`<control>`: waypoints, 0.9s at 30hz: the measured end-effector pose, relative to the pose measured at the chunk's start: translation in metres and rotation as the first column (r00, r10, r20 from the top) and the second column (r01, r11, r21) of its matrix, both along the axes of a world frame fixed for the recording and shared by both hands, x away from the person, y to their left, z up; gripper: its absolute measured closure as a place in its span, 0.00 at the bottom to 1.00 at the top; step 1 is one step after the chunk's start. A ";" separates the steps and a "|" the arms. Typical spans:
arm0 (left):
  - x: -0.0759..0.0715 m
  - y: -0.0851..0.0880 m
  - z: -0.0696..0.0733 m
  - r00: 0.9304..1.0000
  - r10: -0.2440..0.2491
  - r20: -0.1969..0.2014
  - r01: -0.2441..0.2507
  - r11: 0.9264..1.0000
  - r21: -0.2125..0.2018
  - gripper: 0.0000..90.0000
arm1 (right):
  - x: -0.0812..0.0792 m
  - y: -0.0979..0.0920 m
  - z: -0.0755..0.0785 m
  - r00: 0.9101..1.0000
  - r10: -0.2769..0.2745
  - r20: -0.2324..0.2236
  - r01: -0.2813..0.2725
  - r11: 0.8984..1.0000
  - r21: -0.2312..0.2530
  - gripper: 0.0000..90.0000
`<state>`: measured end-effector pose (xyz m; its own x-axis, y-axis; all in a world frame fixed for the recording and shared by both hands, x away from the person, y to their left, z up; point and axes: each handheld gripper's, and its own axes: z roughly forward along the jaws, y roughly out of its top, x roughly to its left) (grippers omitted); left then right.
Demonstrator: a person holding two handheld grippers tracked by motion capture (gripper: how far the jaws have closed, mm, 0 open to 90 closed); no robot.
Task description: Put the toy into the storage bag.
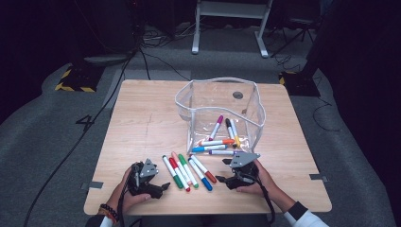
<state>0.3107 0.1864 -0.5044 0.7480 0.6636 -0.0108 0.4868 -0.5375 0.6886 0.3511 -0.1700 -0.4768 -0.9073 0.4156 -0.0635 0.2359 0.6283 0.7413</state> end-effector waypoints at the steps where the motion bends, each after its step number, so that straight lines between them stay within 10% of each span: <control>1: 0.000 0.000 0.000 1.000 0.000 0.000 0.000 1.000 0.000 0.16 | 0.001 0.004 -0.001 1.000 0.009 -0.010 -0.009 1.000 0.009 0.36; 15: 0.000 0.000 0.000 1.000 0.000 0.000 0.000 1.000 0.000 0.16 | 0.021 0.040 -0.016 0.999 -0.034 -0.035 0.032 0.998 -0.045 0.54; 27: 0.000 0.000 0.000 1.000 0.000 0.000 0.000 1.000 0.000 0.16 | 0.032 0.019 -0.015 0.996 -0.033 -0.085 0.028 0.998 -0.055 0.82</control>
